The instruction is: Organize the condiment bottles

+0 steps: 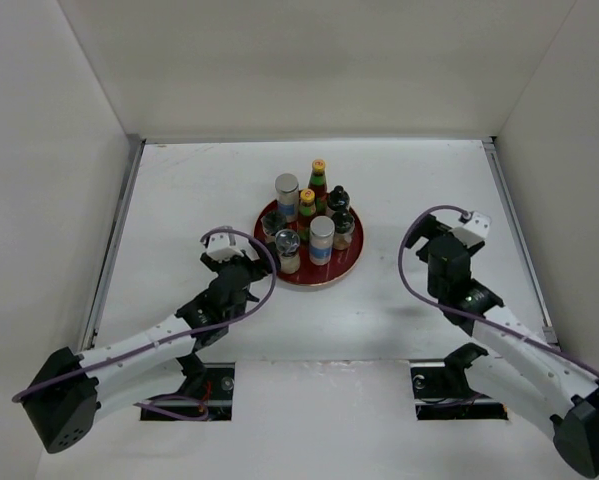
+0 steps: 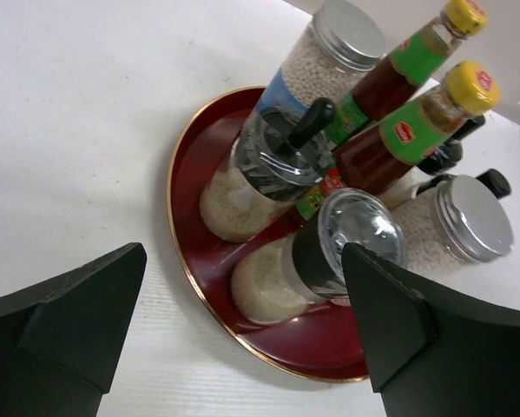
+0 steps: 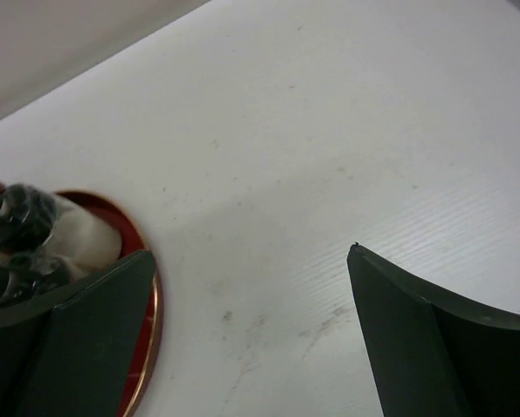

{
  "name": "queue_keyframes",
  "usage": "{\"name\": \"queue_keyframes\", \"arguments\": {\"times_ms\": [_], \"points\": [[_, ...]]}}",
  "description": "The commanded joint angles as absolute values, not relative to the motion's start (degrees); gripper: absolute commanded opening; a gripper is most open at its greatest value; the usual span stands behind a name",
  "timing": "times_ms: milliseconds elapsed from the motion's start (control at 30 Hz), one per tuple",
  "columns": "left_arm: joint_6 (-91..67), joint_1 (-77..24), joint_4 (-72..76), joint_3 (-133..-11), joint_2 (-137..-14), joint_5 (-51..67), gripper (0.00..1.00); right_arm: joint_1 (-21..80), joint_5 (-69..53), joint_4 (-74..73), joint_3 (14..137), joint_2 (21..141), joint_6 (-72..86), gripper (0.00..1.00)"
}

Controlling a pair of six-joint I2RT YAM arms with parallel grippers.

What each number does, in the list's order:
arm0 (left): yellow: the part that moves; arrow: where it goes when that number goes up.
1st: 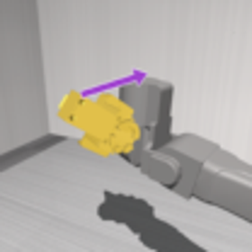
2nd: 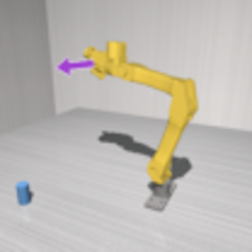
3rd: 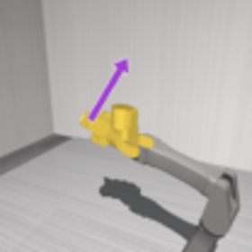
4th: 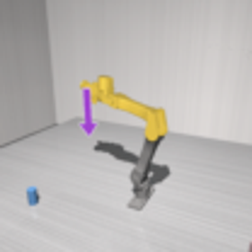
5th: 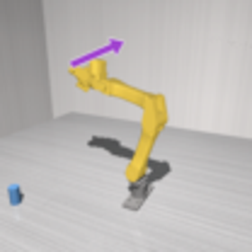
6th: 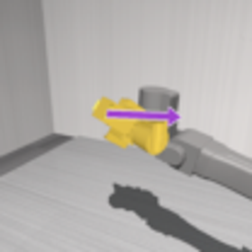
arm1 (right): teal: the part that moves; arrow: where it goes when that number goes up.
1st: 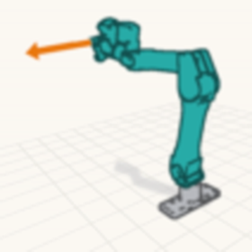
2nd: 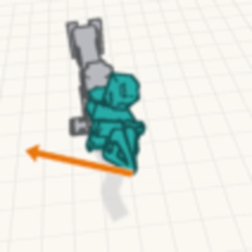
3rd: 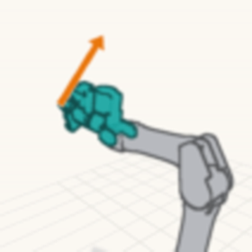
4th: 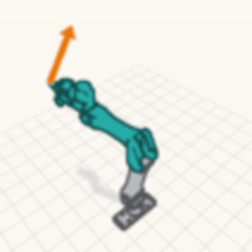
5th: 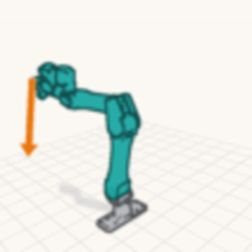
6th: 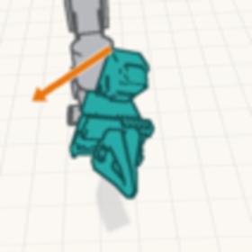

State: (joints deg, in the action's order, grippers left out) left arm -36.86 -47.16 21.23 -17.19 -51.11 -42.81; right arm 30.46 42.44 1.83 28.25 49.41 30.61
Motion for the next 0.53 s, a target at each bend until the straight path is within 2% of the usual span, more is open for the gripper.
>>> {"name": "queue_keyframes", "arguments": {"times_ms": [0, 233, 500], "points": [[-38.8, -48.4, 10.7, -22.0, -48.9, -41.9, 1.00, 26.9, 41.6, -1.9, 26.7, 44.6, 33.3, 1.00], [-41.9, -49.2, 5.1, -23.3, -46.2, -38.9, 1.00, 24.5, 36.5, -5.8, 26.1, 42.4, 35.4, 1.00], [-42.1, -50.4, 6.2, -23.8, -47.5, -35.3, 1.00, 19.6, 37.3, -11.2, 29.1, 41.3, 31.9, 1.00]]}}
